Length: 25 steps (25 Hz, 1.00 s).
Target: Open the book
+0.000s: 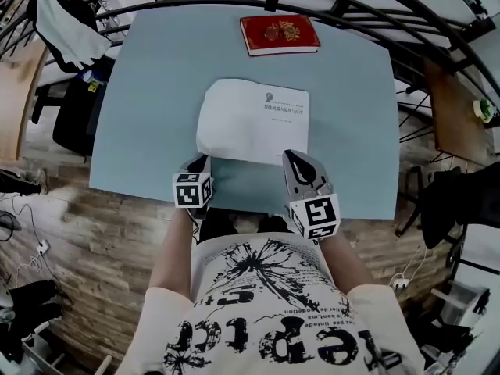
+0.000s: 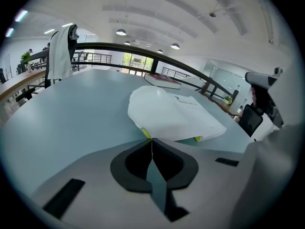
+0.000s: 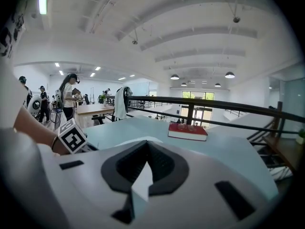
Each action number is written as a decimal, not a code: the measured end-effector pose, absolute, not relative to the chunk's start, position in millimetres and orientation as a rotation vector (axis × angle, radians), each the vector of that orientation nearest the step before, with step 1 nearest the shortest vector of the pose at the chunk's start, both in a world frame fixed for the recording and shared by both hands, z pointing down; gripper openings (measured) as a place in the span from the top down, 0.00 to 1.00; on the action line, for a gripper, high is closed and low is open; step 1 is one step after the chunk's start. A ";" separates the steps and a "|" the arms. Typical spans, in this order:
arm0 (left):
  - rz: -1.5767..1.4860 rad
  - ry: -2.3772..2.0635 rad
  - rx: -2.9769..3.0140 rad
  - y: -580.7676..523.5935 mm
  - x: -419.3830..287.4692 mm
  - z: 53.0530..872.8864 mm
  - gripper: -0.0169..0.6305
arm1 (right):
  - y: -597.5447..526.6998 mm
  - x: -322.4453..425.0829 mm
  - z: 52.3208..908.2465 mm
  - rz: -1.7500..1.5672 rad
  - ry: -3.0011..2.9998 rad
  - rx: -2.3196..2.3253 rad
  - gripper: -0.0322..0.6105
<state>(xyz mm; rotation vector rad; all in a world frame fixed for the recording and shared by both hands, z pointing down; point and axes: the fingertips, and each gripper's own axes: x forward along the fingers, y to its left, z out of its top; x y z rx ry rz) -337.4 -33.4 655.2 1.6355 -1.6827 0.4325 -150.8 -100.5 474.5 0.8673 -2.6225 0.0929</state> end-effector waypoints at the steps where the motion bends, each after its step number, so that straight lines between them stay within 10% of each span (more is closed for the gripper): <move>1: 0.447 -1.676 1.627 -33.2 -337.3 658.0 0.94 | -100.8 -151.7 474.1 0.093 -2.622 0.872 0.93; 25: 0.419 -1.821 1.915 -70.7 -320.4 532.8 0.94 | -108.6 -163.7 450.5 0.055 -2.683 0.909 0.93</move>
